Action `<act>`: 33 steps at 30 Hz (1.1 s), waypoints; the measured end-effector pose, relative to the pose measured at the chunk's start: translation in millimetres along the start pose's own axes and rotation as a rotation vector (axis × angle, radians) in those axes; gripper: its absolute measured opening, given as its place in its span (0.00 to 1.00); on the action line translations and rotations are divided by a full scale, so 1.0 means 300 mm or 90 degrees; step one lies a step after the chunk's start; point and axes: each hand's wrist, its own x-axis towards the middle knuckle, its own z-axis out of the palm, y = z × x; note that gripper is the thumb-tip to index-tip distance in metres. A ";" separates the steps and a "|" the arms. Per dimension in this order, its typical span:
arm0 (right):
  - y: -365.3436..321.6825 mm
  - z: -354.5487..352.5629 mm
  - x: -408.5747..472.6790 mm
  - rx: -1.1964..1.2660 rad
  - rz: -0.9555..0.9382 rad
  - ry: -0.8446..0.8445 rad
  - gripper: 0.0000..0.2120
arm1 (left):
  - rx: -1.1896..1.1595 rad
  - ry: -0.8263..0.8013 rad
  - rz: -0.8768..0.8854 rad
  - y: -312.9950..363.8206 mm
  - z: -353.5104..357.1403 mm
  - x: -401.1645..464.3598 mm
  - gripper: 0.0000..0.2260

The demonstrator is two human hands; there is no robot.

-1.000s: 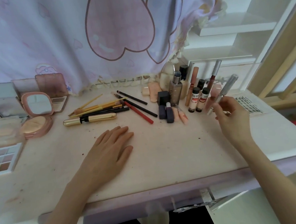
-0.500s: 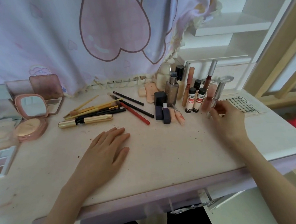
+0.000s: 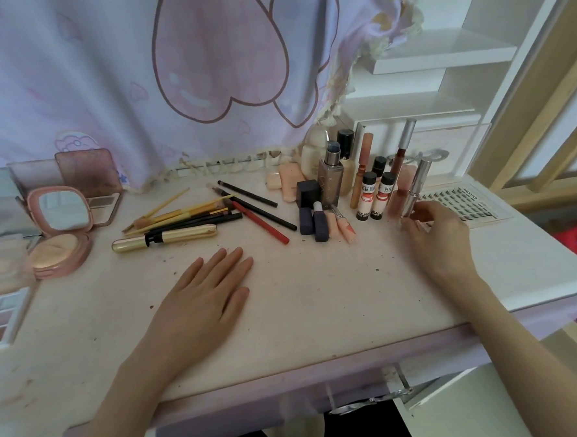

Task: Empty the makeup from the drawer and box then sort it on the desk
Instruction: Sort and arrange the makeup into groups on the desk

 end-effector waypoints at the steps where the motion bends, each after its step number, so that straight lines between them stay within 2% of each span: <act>1: 0.003 -0.004 -0.005 -0.003 -0.001 0.008 0.11 | 0.004 -0.001 0.001 -0.001 0.001 0.000 0.38; 5: -0.007 -0.033 -0.047 -0.001 -0.027 0.063 0.11 | -0.001 0.006 0.008 -0.004 0.005 0.005 0.38; 9: -0.104 -0.017 -0.118 0.021 -0.148 0.091 0.07 | -0.038 0.022 0.006 -0.002 -0.001 0.006 0.35; 14: -0.298 0.097 -0.134 0.062 -0.213 -0.073 0.08 | -0.086 0.082 -0.019 -0.040 -0.017 -0.013 0.30; 19: -0.505 0.247 -0.086 0.060 -0.354 -0.197 0.11 | -0.049 0.126 -0.081 -0.137 -0.040 -0.071 0.29; 28: -0.750 0.530 0.032 -0.162 -0.497 -0.457 0.16 | -0.007 0.170 -0.158 -0.176 -0.029 -0.098 0.22; 33: -0.793 0.594 0.054 -0.163 -0.492 -0.478 0.15 | 0.002 0.180 -0.153 -0.189 -0.020 -0.093 0.19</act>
